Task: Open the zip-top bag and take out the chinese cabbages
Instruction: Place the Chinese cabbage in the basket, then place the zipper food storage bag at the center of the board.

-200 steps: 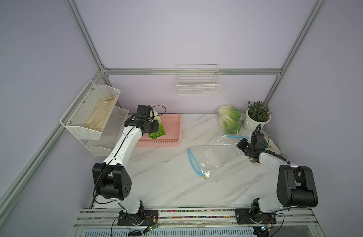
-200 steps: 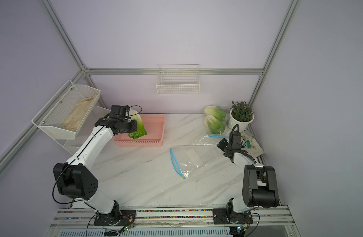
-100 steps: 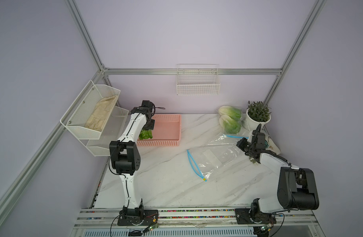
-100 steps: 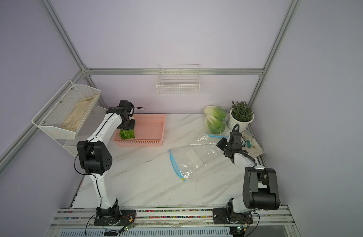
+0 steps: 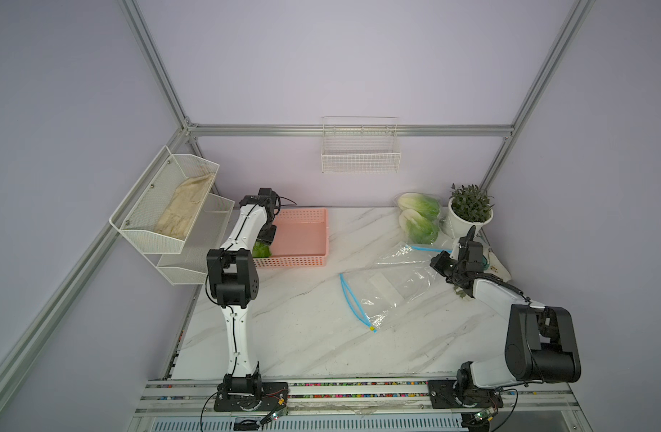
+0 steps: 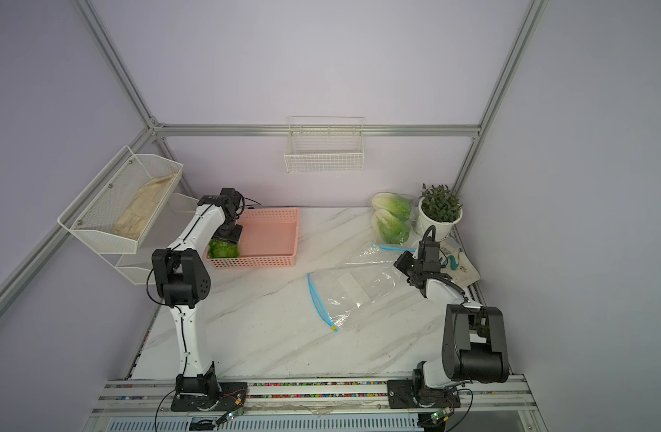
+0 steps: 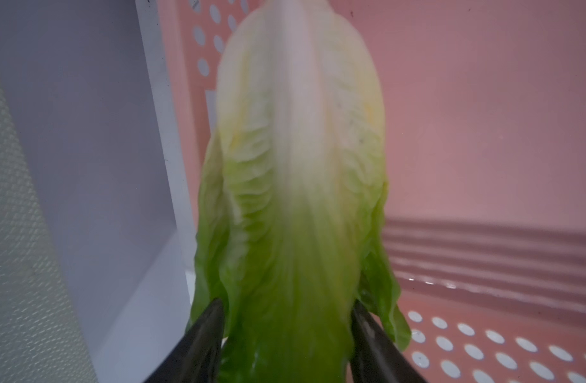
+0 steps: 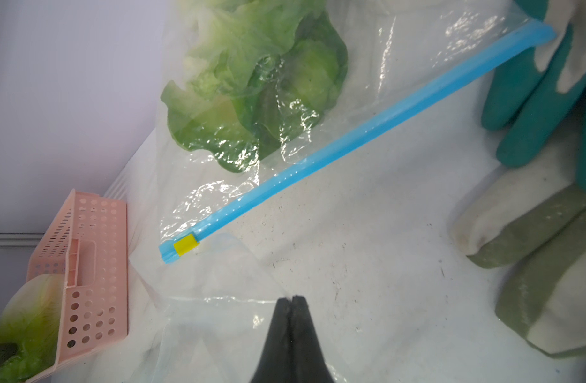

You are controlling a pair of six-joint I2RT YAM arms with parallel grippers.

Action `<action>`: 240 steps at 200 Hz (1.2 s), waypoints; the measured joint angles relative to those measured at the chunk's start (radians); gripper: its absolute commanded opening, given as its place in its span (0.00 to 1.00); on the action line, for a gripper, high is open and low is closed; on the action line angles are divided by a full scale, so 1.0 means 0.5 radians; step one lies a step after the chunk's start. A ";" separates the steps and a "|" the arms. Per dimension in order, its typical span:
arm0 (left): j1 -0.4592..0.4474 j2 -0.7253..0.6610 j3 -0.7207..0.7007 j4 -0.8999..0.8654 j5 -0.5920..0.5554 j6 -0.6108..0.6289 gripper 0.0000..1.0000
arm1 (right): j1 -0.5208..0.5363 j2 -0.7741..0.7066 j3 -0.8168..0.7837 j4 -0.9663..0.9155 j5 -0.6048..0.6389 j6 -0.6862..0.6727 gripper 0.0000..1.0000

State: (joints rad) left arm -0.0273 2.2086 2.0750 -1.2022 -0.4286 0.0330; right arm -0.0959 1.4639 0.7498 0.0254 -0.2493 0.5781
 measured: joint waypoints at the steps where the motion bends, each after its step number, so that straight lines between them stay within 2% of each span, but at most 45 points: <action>1: 0.000 0.001 0.001 0.000 0.000 0.004 0.65 | 0.000 0.000 0.000 0.001 -0.001 0.000 0.00; 28: 0.002 0.005 0.003 -0.005 -0.008 0.003 0.73 | 0.000 0.000 0.000 0.000 -0.007 0.000 0.00; 82: 0.002 -0.001 0.063 -0.014 0.036 -0.074 1.00 | 0.000 0.000 0.000 -0.001 -0.034 0.000 0.00; 125: -0.001 -0.095 0.065 0.011 0.266 -0.155 1.00 | 0.009 -0.027 0.001 -0.008 -0.104 -0.047 0.00; 154: -0.021 -0.303 0.020 0.108 0.382 -0.217 1.00 | 0.110 -0.031 0.085 -0.092 -0.071 -0.154 0.00; 193: -0.109 -0.805 -0.351 0.350 0.472 -0.324 1.00 | 0.407 0.063 0.410 -0.144 0.104 -0.331 0.00; 240: -0.275 -1.474 -1.208 0.813 0.652 -0.439 1.00 | 0.567 0.641 1.032 -0.162 0.167 -0.465 0.00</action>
State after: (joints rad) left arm -0.1650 1.4715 1.4712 -0.7956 -0.1028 -0.1864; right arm 0.1875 1.7844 1.2655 -0.0555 -0.1658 0.3454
